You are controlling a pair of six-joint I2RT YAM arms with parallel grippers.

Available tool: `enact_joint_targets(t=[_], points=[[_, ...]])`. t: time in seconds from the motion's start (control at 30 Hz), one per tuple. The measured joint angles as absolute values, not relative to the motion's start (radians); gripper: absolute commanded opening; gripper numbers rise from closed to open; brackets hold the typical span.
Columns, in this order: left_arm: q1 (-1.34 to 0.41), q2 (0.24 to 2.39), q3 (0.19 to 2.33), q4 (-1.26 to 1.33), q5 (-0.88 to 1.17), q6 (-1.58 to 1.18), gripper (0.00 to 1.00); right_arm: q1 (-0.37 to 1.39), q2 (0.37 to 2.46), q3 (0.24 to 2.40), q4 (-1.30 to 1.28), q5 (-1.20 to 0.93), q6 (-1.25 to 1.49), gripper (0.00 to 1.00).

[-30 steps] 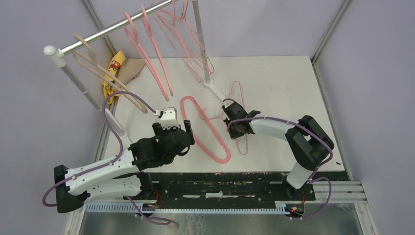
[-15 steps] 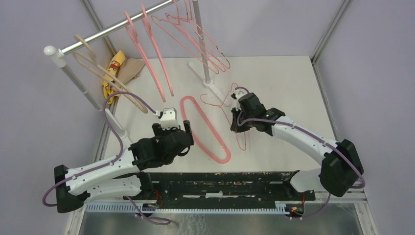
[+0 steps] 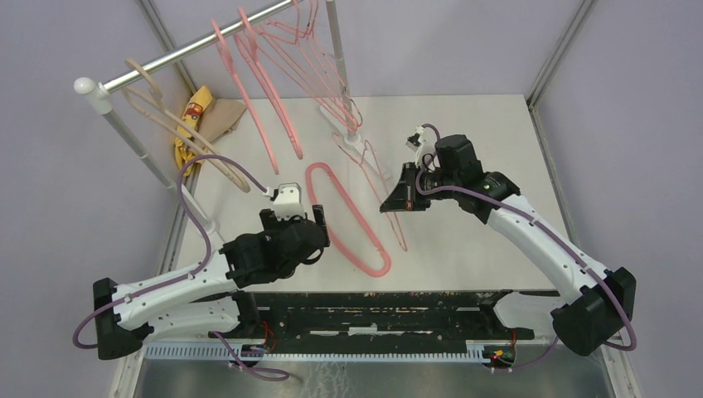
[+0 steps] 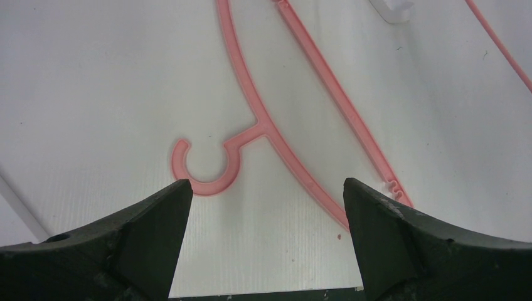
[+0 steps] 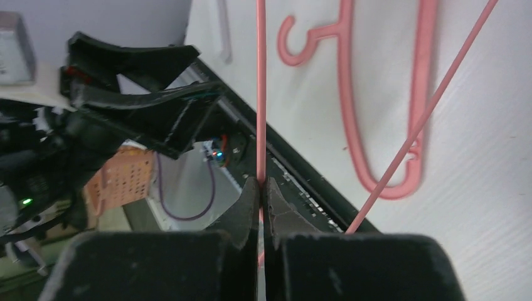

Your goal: Organize the hangers

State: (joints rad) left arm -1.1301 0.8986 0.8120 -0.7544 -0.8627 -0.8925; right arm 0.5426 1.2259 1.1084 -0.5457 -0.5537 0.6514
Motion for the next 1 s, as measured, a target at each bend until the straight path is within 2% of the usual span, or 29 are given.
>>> enact_joint_targets(t=[0.2,0.4,0.57,1.0], points=[[-1.130,0.910,0.812,-0.754,-0.863,-0.892,0.96,0.541,1.221,1.139,-0.531,-0.729,0.753,0.01],[-1.130,0.910,0.810,-0.753,-0.862,-0.892,0.95,0.539,1.180,1.205,-0.521,-0.799,0.827,0.01],[-1.130,0.910,0.810,-0.753,-0.862,-0.892,0.95,0.535,1.177,1.253,-0.371,-0.836,0.947,0.01],[-1.130,0.867,0.785,-0.754,-0.863,-0.893,0.95,0.535,1.420,1.477,-0.091,-0.883,1.156,0.01]])
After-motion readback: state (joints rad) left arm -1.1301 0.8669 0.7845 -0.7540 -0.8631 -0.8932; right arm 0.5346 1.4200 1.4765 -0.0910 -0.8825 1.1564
